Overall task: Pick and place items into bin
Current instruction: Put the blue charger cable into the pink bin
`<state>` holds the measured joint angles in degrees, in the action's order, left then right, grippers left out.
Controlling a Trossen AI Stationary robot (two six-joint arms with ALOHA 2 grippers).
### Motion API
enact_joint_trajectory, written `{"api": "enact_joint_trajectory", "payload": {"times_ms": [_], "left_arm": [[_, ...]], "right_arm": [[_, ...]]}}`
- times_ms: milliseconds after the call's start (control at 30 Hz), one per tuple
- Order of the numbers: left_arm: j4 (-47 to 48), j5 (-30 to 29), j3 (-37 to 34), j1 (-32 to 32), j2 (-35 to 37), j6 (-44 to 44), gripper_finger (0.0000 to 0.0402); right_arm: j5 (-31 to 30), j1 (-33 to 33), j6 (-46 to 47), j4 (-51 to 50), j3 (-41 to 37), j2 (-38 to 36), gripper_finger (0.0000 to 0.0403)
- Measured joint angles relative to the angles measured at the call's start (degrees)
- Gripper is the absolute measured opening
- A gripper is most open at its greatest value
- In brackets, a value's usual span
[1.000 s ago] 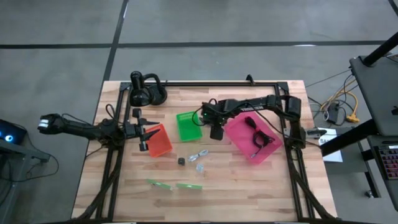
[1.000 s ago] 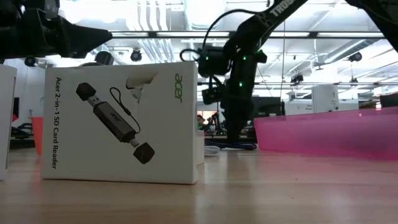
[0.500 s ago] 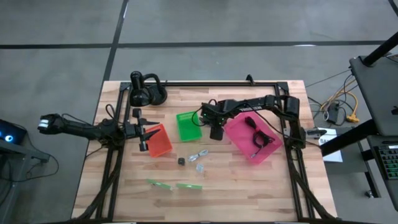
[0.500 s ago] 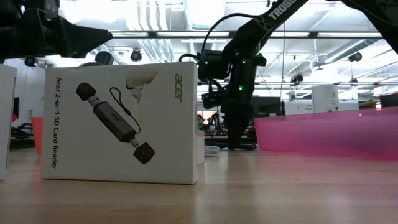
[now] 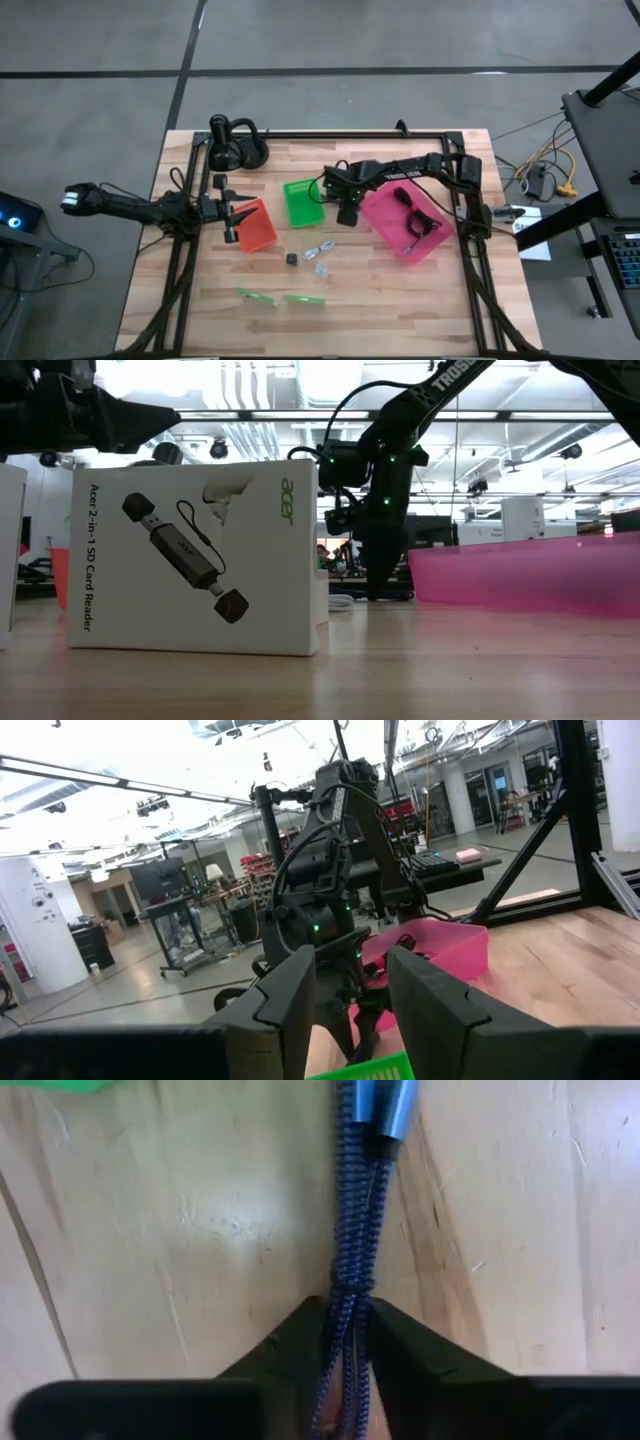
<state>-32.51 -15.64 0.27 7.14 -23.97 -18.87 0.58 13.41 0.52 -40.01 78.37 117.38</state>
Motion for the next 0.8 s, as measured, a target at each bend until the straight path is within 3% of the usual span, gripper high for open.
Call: {"api": "enact_joint_trajectory", "payload": {"times_ms": [167, 567, 800], "left_arm": [[0.0, 0.0, 0.0, 0.0, 0.0, 0.0, 0.0113], [0.0, 0.0, 0.0, 0.0, 0.0, 0.0, 0.0113], [0.0, 0.0, 0.0, 0.0, 0.0, 0.0, 0.0113]], "right_arm": [[0.0, 0.0, 0.8, 0.0, 0.0, 0.0, 0.0019], [-1.1, 0.2, 0.8, -1.3, 3.3, -1.3, 0.0014], [-3.0, 0.2, 1.5, -11.4, 8.8, -1.9, 0.0013]]}}
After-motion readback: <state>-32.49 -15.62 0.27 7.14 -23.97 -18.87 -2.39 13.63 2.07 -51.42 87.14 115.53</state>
